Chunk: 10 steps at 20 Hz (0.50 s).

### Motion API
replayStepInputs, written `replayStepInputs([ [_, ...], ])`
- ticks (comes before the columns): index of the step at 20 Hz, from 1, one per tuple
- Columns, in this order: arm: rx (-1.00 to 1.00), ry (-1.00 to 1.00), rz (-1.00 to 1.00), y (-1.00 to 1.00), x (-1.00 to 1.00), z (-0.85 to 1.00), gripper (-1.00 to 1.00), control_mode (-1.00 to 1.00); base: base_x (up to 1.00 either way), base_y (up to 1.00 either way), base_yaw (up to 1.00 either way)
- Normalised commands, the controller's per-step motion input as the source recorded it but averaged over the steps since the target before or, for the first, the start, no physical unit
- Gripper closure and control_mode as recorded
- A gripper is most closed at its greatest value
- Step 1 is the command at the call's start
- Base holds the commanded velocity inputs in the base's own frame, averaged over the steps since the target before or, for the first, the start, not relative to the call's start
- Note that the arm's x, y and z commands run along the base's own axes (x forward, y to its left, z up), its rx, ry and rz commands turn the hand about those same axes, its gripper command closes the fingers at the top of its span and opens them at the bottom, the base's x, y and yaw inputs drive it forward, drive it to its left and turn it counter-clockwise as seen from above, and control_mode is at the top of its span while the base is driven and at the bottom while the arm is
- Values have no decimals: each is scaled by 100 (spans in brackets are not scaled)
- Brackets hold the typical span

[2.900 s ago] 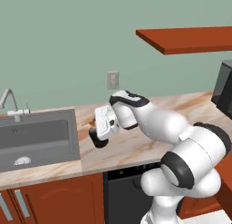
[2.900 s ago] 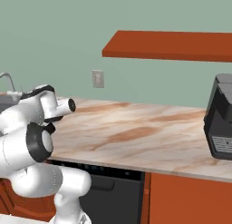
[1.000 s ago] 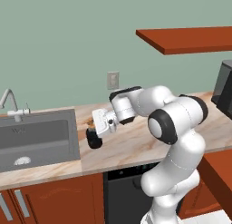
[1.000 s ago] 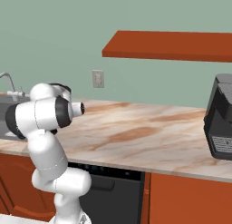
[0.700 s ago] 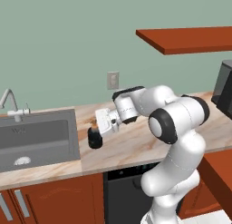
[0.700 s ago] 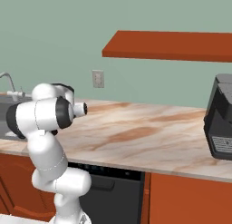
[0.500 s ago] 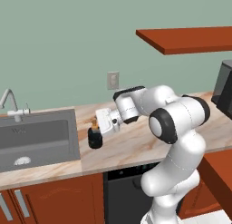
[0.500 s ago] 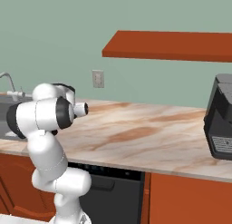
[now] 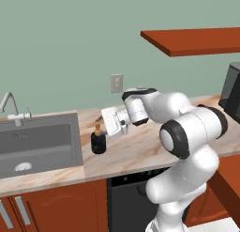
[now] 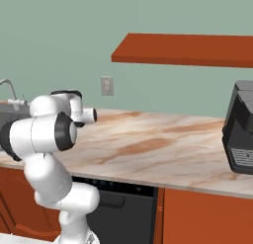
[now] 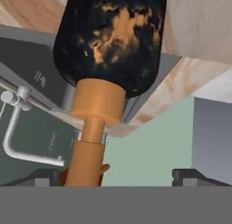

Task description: Restock the sink supplies by placing the sponge and soap dispenser on the counter and next to the sink. Make sure the soap dispenser is upright.

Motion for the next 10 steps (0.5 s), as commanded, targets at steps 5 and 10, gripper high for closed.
replayStepInputs([
  [5, -3, -20, -2, 0, -57, 89, -100, -100, 0, 0, 0],
  [10, -7, -28, -2, 0, -57, 100, -100, -100, 0, 0, 0],
])
